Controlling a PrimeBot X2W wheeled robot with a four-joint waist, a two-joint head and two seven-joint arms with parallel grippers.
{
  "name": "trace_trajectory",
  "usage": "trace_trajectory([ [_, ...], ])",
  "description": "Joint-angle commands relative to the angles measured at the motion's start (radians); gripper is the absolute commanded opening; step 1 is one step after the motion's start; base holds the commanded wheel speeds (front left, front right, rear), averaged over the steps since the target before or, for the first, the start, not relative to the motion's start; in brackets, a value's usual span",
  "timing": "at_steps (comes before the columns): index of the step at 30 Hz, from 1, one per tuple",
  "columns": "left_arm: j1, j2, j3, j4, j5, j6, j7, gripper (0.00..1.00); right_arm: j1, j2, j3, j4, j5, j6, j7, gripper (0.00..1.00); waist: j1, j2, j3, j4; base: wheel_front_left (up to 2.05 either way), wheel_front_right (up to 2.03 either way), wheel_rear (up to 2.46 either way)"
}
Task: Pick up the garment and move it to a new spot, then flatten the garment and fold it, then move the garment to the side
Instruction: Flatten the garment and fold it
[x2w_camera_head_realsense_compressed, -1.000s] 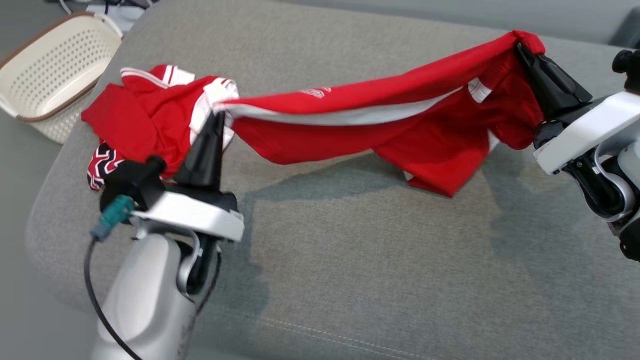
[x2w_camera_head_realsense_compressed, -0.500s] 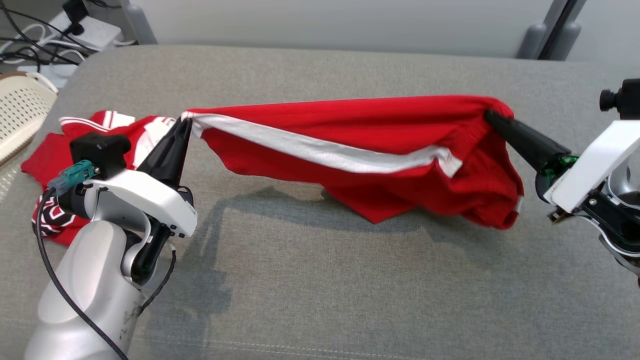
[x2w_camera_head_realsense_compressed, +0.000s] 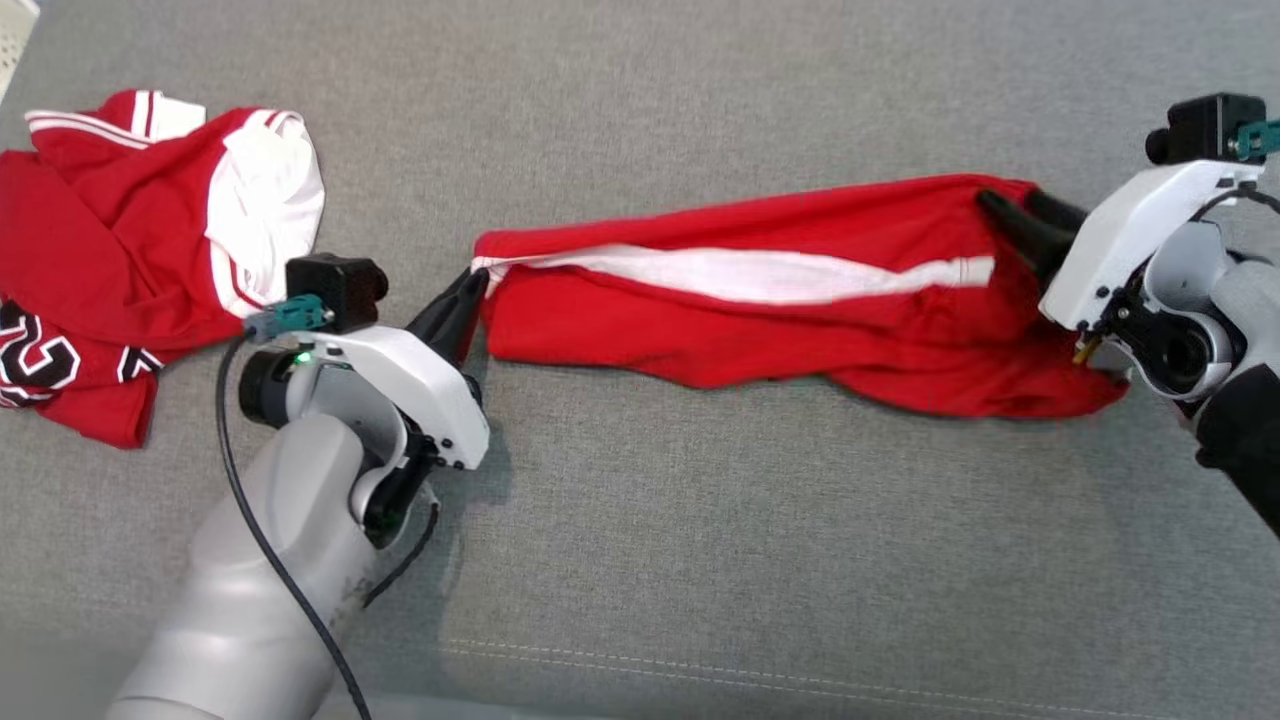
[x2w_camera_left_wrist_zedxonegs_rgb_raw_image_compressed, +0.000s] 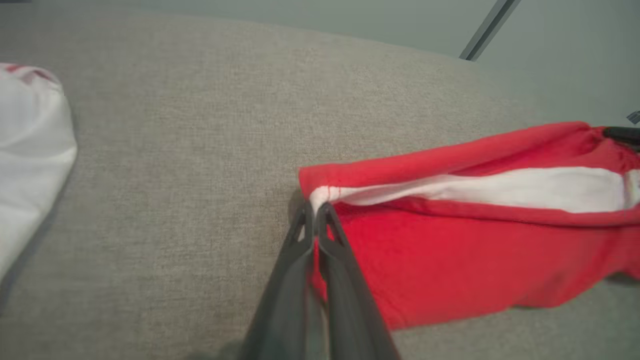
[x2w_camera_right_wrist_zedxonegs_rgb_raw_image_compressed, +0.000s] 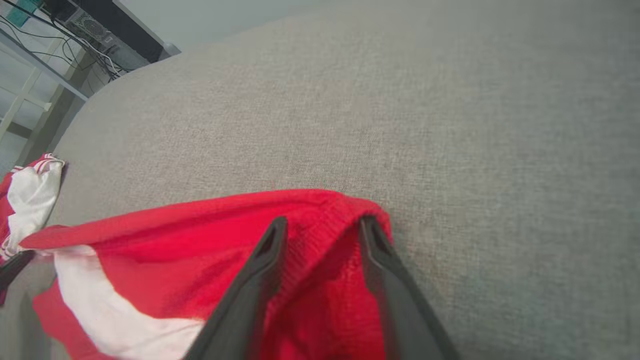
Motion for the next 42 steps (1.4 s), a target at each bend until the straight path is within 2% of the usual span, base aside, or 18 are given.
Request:
trace_trajectory([
  [1, -0.036, 0.028, 0.019, -0.007, -0.013, -0.001, -0.018, 0.0, 0.01, -0.004, 0.001, -0.001, -0.011, 0.0, -0.021, 1.0, 0.0, 0.0, 0.023, 0.013, 0.0, 0.0, 0.0],
  [4, -0.037, 0.013, -0.022, 0.041, -0.052, -0.001, -0.079, 0.0, 0.003, 0.005, 0.017, 0.019, -0.041, 0.0, -0.063, 1.0, 0.0, 0.0, 0.021, 0.011, 0.0, 0.0, 0.0],
  [9, -0.017, 0.013, -0.087, 0.088, -0.117, -0.001, -0.136, 0.0, 0.037, -0.047, 0.041, 0.008, -0.066, 0.0, -0.115, 1.0, 0.0, 0.0, -0.014, -0.009, 0.0, 0.0, 0.0],
  [17, -0.002, 0.029, -0.126, 0.101, -0.176, -0.001, -0.179, 0.0, 0.127, -0.119, 0.088, -0.22, -0.098, 0.0, -0.277, 1.0, 0.0, 0.0, -0.044, -0.048, 0.0, 0.0, 0.0],
  [21, -0.008, 0.029, -0.106, 0.086, -0.172, -0.001, -0.181, 0.0, 0.169, -0.117, 0.122, -0.288, -0.085, 0.0, -0.292, 1.0, 0.0, 0.0, -0.039, -0.052, 0.0, 0.0, 0.0],
  [34, 0.011, -0.004, -0.053, 0.048, -0.098, -0.001, -0.182, 0.0, 0.139, -0.084, 0.143, -0.289, -0.052, 0.0, -0.301, 1.0, 0.0, 0.0, -0.01, -0.011, 0.0, 0.0, 0.0],
  [36, 0.014, -0.008, -0.047, 0.046, -0.092, -0.001, -0.182, 0.0, 0.135, -0.086, 0.145, -0.289, -0.05, 0.0, -0.307, 0.89, 0.0, 0.0, -0.01, -0.007, 0.0, 0.0, 0.0],
  [37, 0.016, -0.009, -0.045, 0.046, -0.088, -0.001, -0.182, 0.0, 0.136, -0.087, 0.146, -0.288, -0.047, 0.0, -0.308, 0.8, 0.0, 0.0, -0.01, -0.006, 0.0, 0.0, 0.0],
  [38, 0.018, -0.011, -0.043, 0.045, -0.085, -0.001, -0.182, 0.0, 0.136, -0.088, 0.147, -0.288, -0.044, 0.0, -0.309, 0.49, 0.0, 0.0, -0.011, -0.005, 0.0, 0.0, 0.0],
  [39, 0.019, -0.012, -0.041, 0.045, -0.083, -0.001, -0.182, 0.0, 0.136, -0.089, 0.149, -0.288, -0.038, 0.0, -0.303, 0.43, 0.0, 0.0, -0.01, -0.004, 0.0, 0.0, 0.0],
  [41, 0.019, -0.013, -0.039, 0.044, -0.079, -0.001, -0.182, 0.0, 0.135, -0.09, 0.151, -0.287, -0.029, 0.0, -0.297, 0.41, 0.0, 0.0, -0.01, -0.004, 0.0, 0.0, 0.0],
  [42, 0.019, -0.013, -0.038, 0.043, -0.076, -0.001, -0.182, 0.0, 0.134, -0.09, 0.153, -0.287, -0.027, 0.0, -0.296, 0.36, 0.0, 0.0, -0.01, -0.004, 0.0, 0.0, 0.0],
])
